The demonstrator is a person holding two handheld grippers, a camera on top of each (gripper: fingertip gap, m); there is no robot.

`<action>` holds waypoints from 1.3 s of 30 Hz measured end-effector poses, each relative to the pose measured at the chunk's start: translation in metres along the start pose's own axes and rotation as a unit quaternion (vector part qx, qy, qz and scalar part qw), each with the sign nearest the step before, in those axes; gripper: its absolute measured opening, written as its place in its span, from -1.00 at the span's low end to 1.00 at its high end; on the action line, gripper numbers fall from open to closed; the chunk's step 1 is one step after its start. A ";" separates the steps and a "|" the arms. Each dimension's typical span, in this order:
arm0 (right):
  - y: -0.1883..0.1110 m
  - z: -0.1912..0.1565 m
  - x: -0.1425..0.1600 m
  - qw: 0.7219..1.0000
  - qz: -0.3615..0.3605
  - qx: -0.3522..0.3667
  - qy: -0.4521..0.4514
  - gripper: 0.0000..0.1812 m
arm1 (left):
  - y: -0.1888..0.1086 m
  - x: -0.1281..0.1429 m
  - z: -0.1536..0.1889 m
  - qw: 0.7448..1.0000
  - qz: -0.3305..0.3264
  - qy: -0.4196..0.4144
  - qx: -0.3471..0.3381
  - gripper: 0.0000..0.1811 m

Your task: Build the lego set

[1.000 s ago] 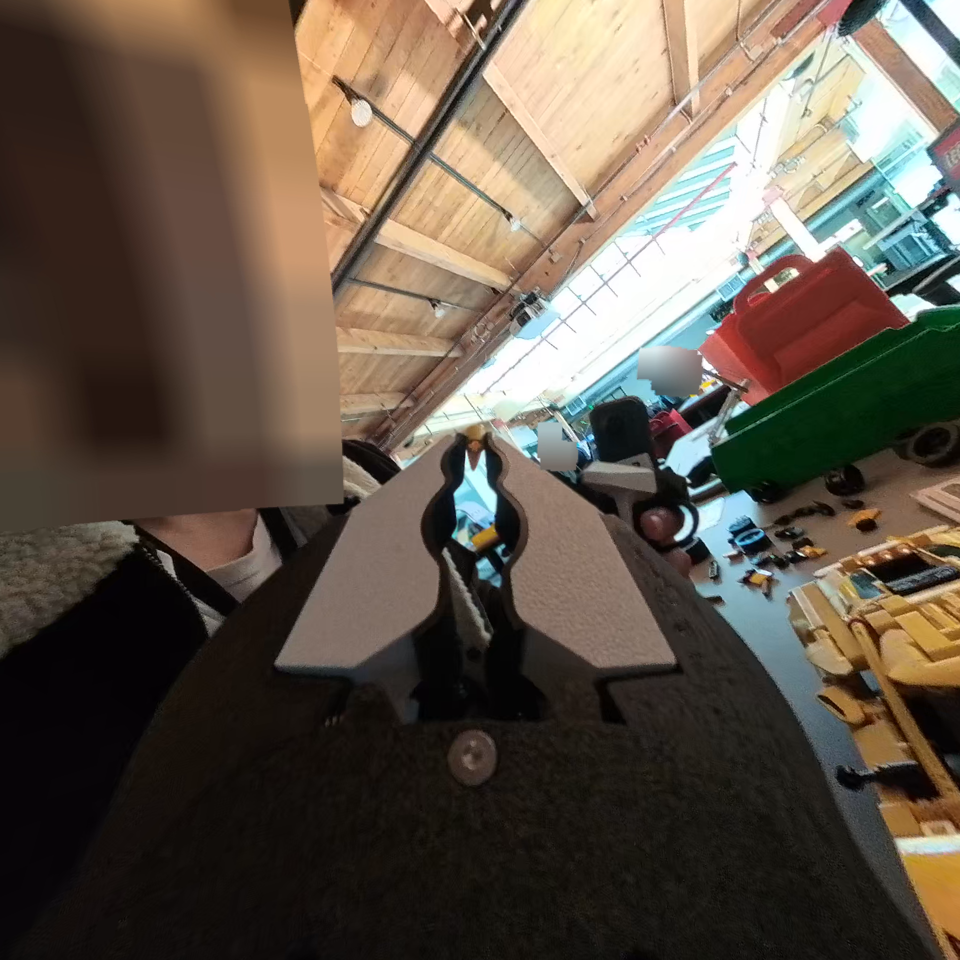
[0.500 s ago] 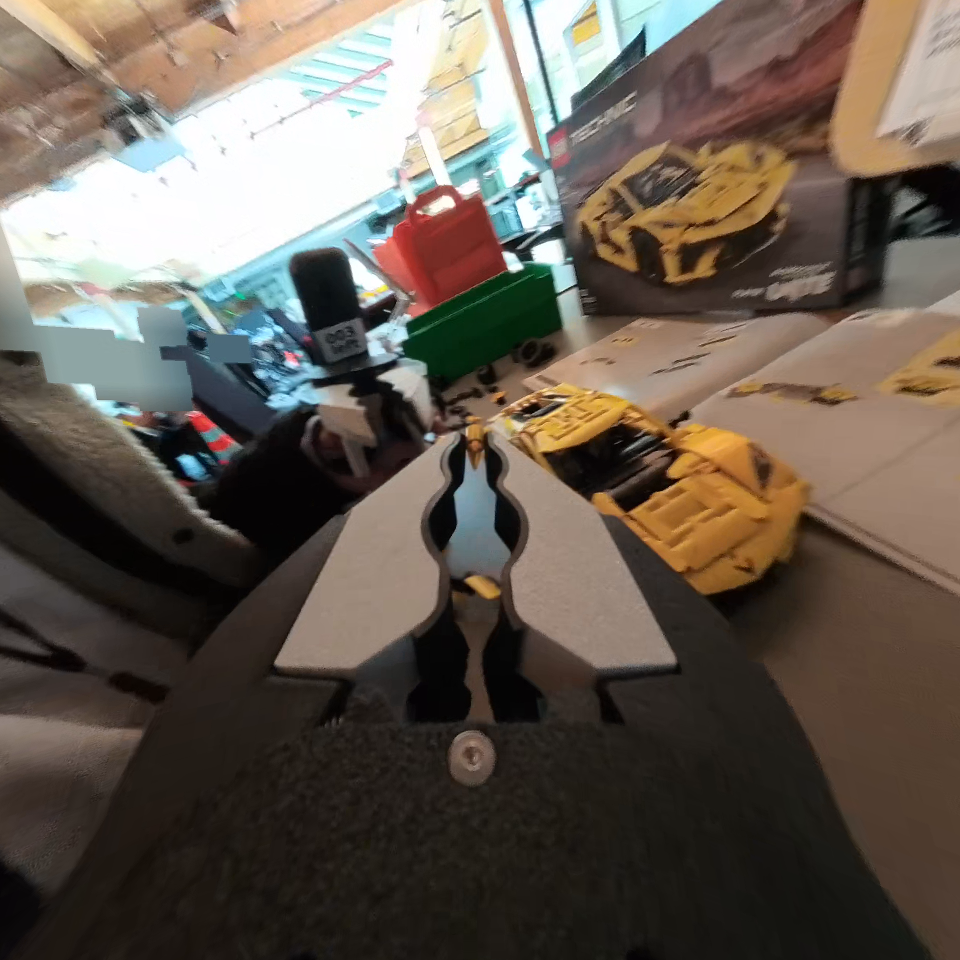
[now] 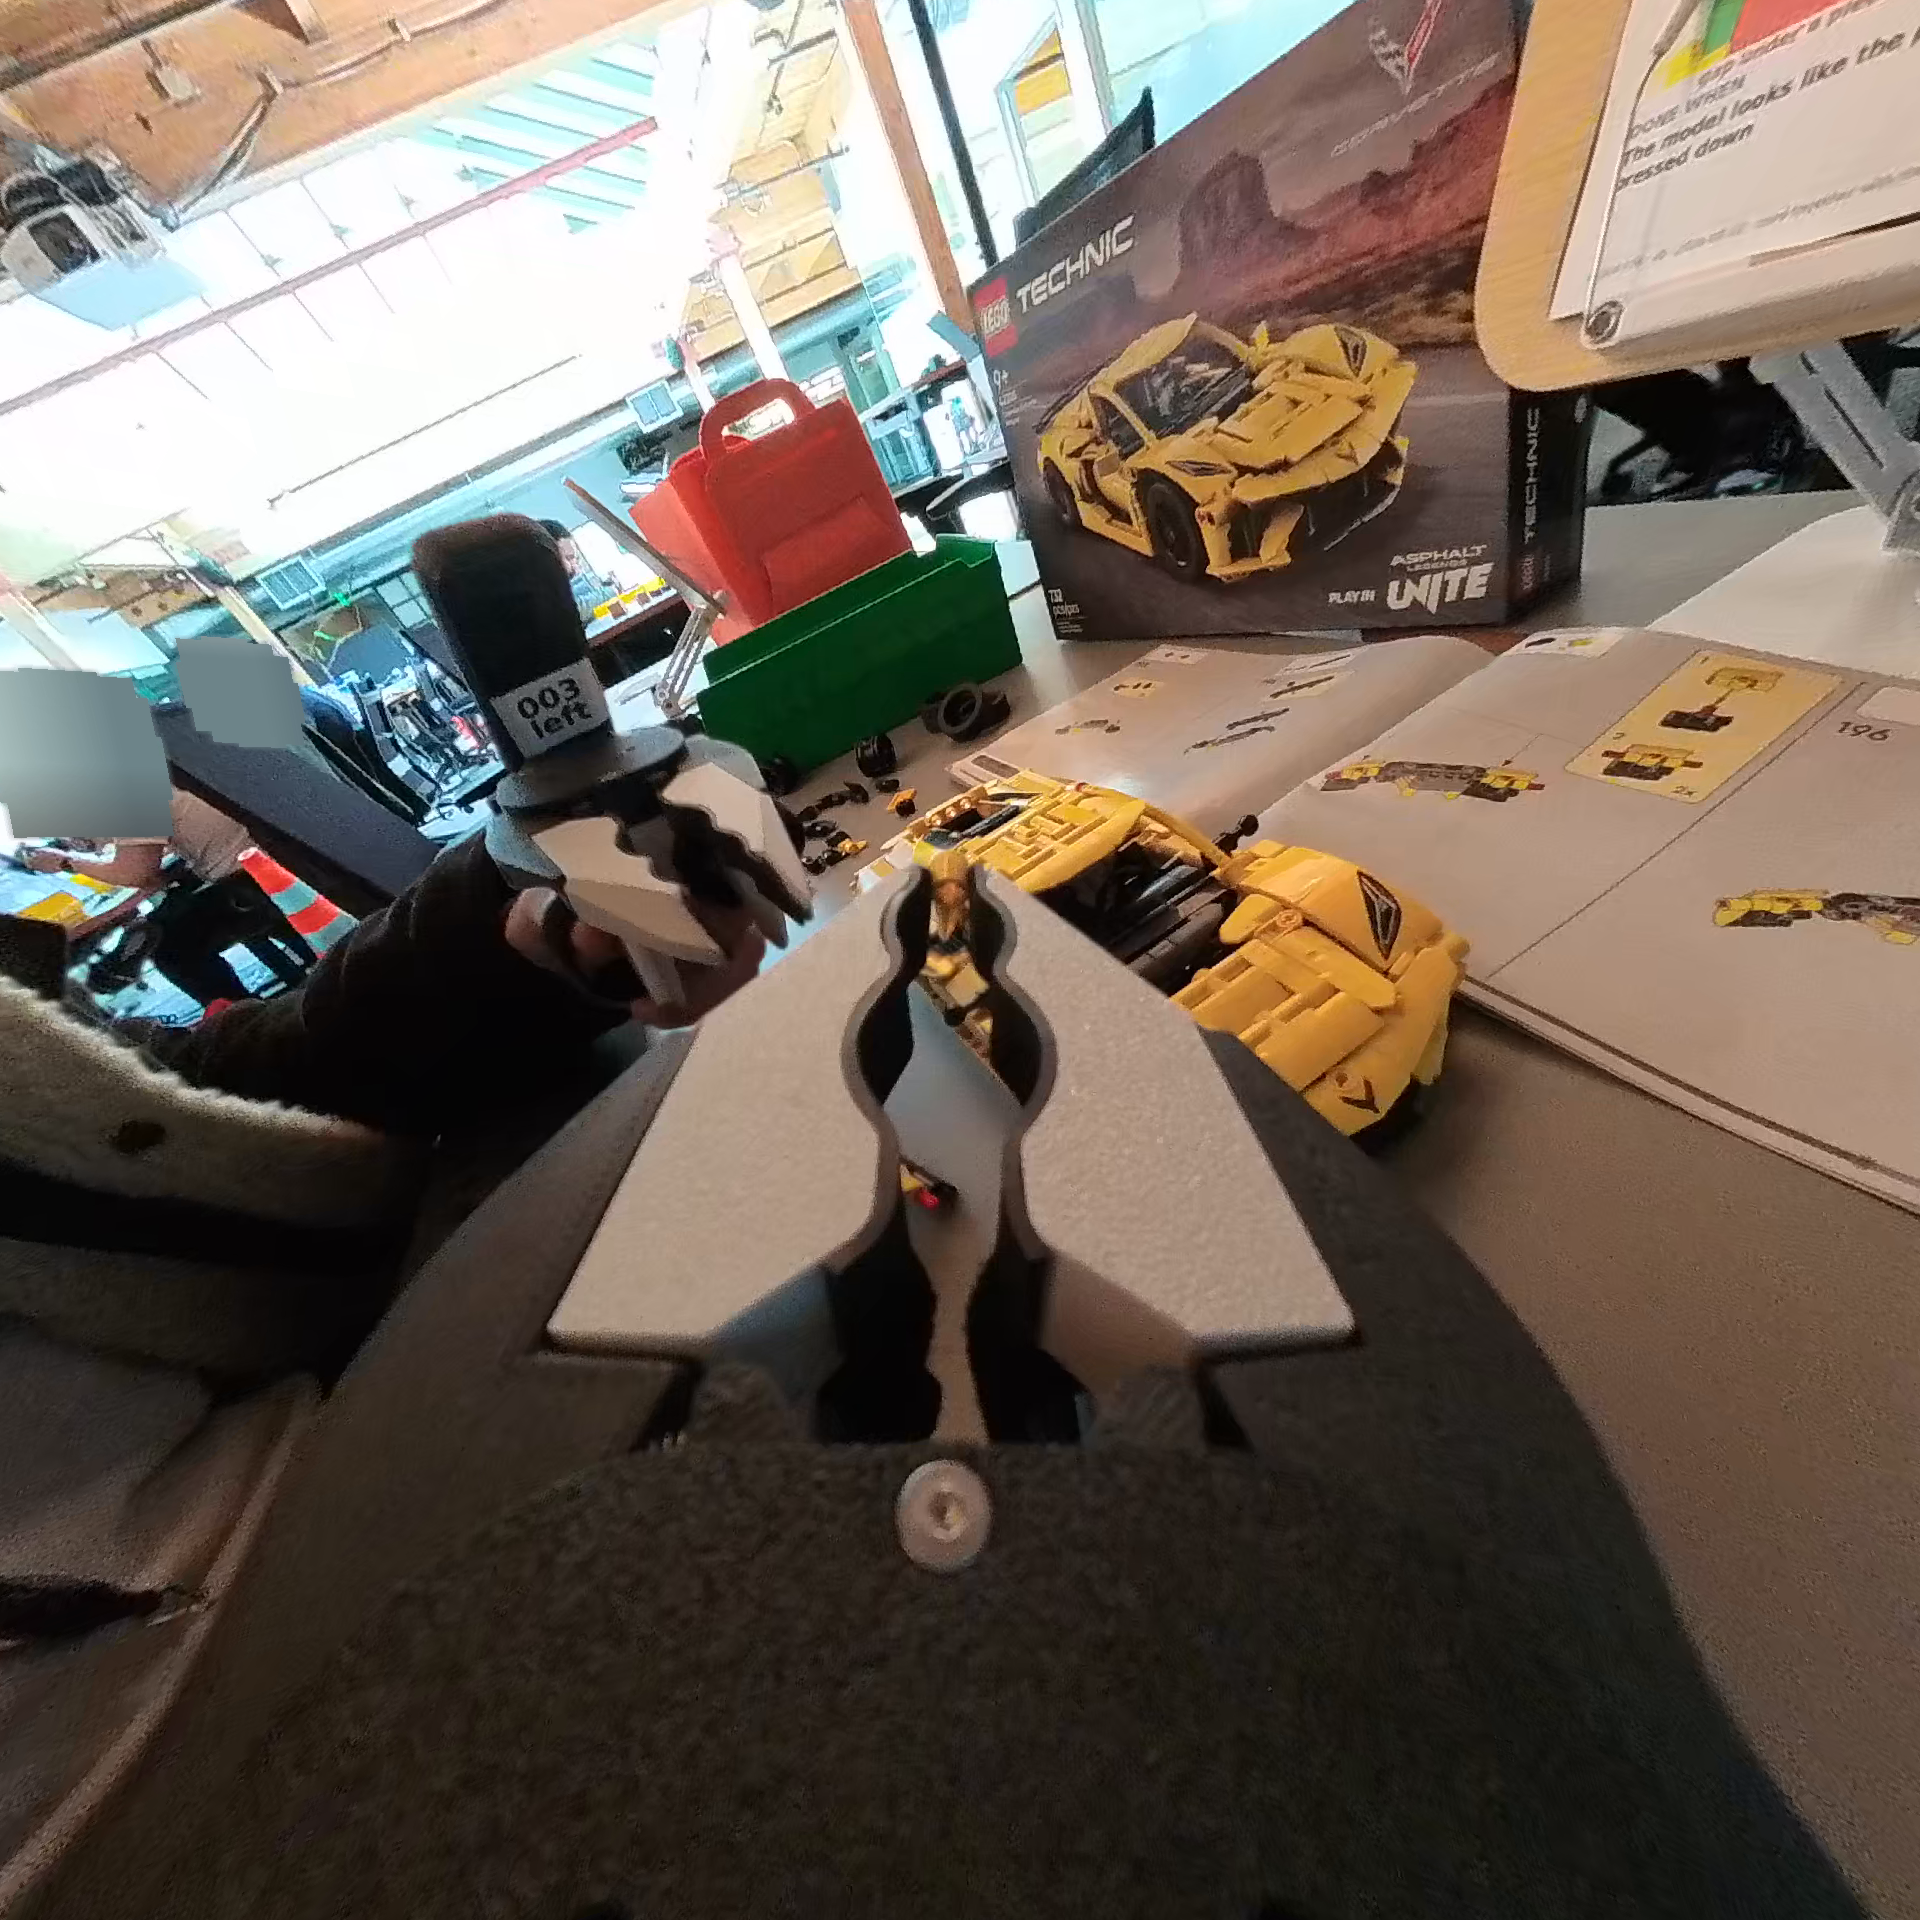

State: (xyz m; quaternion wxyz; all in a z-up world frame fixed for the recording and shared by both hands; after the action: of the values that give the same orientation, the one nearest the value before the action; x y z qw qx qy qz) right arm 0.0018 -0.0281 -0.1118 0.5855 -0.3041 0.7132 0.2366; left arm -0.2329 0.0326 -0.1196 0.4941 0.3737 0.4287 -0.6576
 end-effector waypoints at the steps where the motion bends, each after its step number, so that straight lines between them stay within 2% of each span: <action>1: -0.001 0.000 -0.001 1.000 0.005 0.001 0.001 -0.94 | 0.001 0.001 0.000 1.000 -0.008 -0.009 0.000 -0.75; 7: -0.007 0.003 -0.004 0.999 0.028 0.014 0.011 -0.95 | 0.007 0.009 -0.001 0.998 -0.053 0.011 -0.028 -0.75; 15: -0.011 0.006 -0.004 0.999 0.036 0.024 0.025 -0.95 | 0.008 0.023 -0.001 0.994 -0.113 -0.008 -0.008 -0.69; 19: -0.011 0.007 -0.004 0.999 0.037 0.026 0.024 -0.95 | 0.007 0.030 -0.001 0.991 -0.132 0.008 -0.024 -0.62; 22: -0.012 0.007 -0.004 0.999 0.037 0.026 0.025 -0.95 | 0.001 0.036 0.010 0.985 -0.172 -0.017 0.001 -0.68; 25: -0.012 0.007 -0.004 0.999 0.037 0.024 0.028 -0.94 | 0.000 0.036 0.021 0.987 -0.152 0.002 -0.051 -0.64; 29: -0.011 0.006 -0.004 0.999 0.037 0.019 0.030 -0.94 | 0.012 0.045 0.029 0.966 -0.219 0.029 -0.136 -0.61; 33: -0.012 0.005 -0.004 0.999 0.039 0.019 0.027 -0.95 | 0.024 0.052 0.034 0.945 -0.250 0.063 -0.200 -0.43; 39: -0.012 0.005 -0.004 0.998 0.041 0.012 0.038 -0.95 | 0.039 0.061 0.038 0.922 -0.281 0.105 -0.246 -0.43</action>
State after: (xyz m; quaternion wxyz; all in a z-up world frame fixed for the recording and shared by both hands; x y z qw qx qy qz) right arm 0.0141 -0.0325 -0.1089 0.5514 -0.2760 0.7498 0.2398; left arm -0.2116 -0.0285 -0.1702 0.3174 0.1718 0.7137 -0.6003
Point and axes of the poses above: each gripper's, where its closed fingertips meet, y out along the fingers, x out of its underside, z = x × y across the jaws, the point moved 9 cm from there along -y, back along the fingers, and after that the axes turned 11 degrees about -y, right-handed, at the moved point
